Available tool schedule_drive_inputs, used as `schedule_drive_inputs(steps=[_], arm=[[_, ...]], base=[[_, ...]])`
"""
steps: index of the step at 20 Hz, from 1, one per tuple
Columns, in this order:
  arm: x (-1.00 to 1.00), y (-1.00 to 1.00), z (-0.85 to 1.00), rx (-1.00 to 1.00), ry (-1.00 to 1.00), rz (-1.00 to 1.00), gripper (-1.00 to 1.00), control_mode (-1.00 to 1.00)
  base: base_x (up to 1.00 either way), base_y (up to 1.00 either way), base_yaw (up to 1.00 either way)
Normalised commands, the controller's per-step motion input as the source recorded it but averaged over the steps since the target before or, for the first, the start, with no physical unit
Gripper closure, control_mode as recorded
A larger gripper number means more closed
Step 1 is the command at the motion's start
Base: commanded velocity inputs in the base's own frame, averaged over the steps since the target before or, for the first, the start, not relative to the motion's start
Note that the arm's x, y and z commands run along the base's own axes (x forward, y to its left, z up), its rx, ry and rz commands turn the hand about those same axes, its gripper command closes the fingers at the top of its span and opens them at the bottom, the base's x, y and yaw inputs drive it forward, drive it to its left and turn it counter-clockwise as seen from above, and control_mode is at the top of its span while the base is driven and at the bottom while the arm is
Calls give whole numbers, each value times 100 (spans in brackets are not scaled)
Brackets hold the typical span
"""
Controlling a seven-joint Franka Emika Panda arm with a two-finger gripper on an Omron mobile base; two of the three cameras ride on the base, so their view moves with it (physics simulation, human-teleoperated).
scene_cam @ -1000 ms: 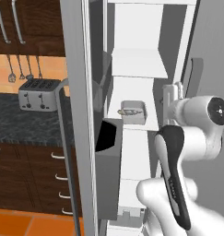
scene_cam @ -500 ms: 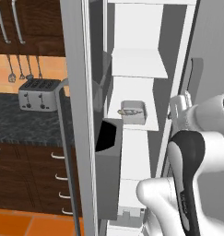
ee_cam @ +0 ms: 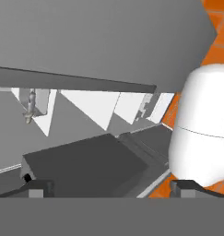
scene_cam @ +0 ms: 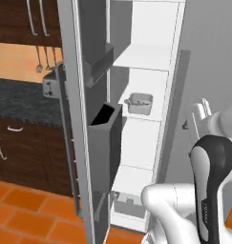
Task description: Take the meat container that has the fish and place it on the second highest rack of the freezer. Then take the vegetable container that has the lime and potato and place it on the highest rack of the freezer.
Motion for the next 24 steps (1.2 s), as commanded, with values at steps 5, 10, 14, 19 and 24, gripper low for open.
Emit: schedule_drive_inputs(steps=[5,10,14,19,24], arm=[[0,0,0,0,0,0,-100,100],[0,0,0,0,0,0,-100,100],[0,0,0,0,0,0,-100,100],[0,0,0,0,0,0,-100,100],[0,0,0,0,0,0,-100,100]], base=[[-77,24,68],[-50,41,77],[-8,30,69],[0,32,68],[24,55,56]])
